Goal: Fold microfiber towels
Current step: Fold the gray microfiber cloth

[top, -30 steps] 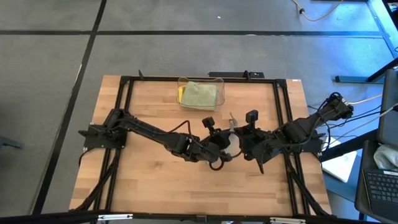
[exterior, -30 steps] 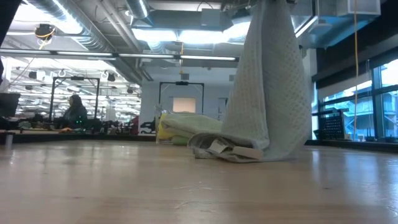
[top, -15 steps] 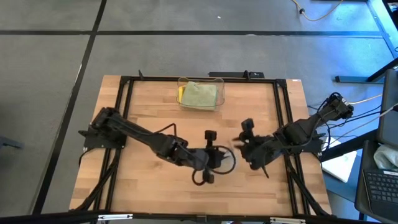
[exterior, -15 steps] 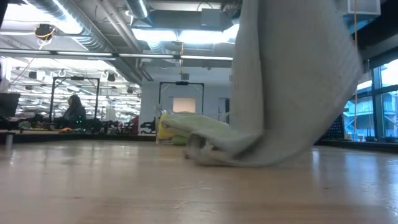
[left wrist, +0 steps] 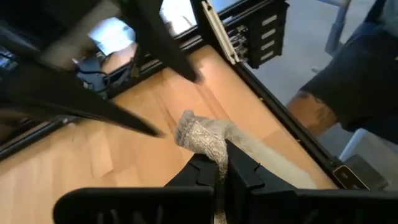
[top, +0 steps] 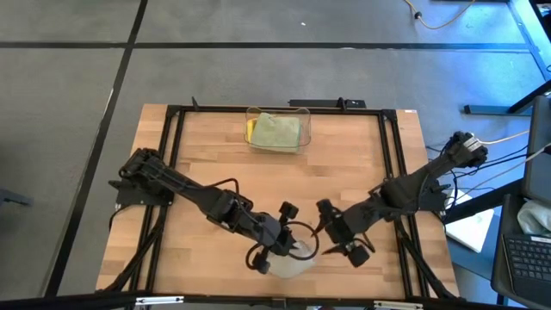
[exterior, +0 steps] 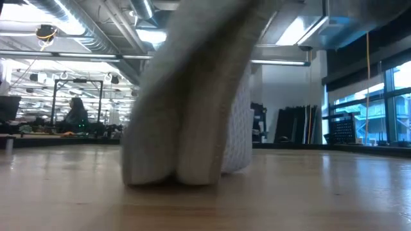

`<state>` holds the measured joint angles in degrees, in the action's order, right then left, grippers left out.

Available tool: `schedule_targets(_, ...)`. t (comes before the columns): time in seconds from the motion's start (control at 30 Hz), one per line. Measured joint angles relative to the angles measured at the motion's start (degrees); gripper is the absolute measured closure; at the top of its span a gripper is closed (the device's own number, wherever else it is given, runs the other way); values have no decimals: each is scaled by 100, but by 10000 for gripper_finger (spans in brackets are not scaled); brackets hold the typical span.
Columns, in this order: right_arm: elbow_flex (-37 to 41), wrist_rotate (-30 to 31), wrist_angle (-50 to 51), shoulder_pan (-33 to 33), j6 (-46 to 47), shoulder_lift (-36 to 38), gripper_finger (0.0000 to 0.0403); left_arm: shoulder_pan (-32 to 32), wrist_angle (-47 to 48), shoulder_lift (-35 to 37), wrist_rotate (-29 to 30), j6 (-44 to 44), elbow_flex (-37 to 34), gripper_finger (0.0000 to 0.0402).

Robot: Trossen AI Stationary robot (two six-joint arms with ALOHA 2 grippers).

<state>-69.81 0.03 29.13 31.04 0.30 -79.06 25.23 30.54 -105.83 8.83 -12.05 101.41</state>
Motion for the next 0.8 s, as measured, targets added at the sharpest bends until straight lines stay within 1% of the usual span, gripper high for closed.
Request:
schedule_targets(0.07,521,-21,-742,4,270,-3,147,1,-10,25,105,11,0,401)
schedule_targets(0.17,1227,168,-1686,-8,641,-3,147,32,-1,33,342,-5,0,401)
schedule_targets(0.27,1852,184,-2671,-6,915,-3,147,33,3,33,360,-52,0,401)
schedule_targets(0.33,2184,218,-3132,0,974,-3,147,3,0,33,334,-57,-2,401)
schedule_targets(0.5,2552,756,-3311,-23,835,-3,147,-15,-4,33,236,-57,-2,401)
schedule_targets(0.67,2695,776,-3458,-12,826,-3,147,-15,-13,33,215,-58,-2,401)
schedule_targets(0.8,2988,791,-4024,-16,852,-10,147,-39,-48,31,218,-57,-3,402)
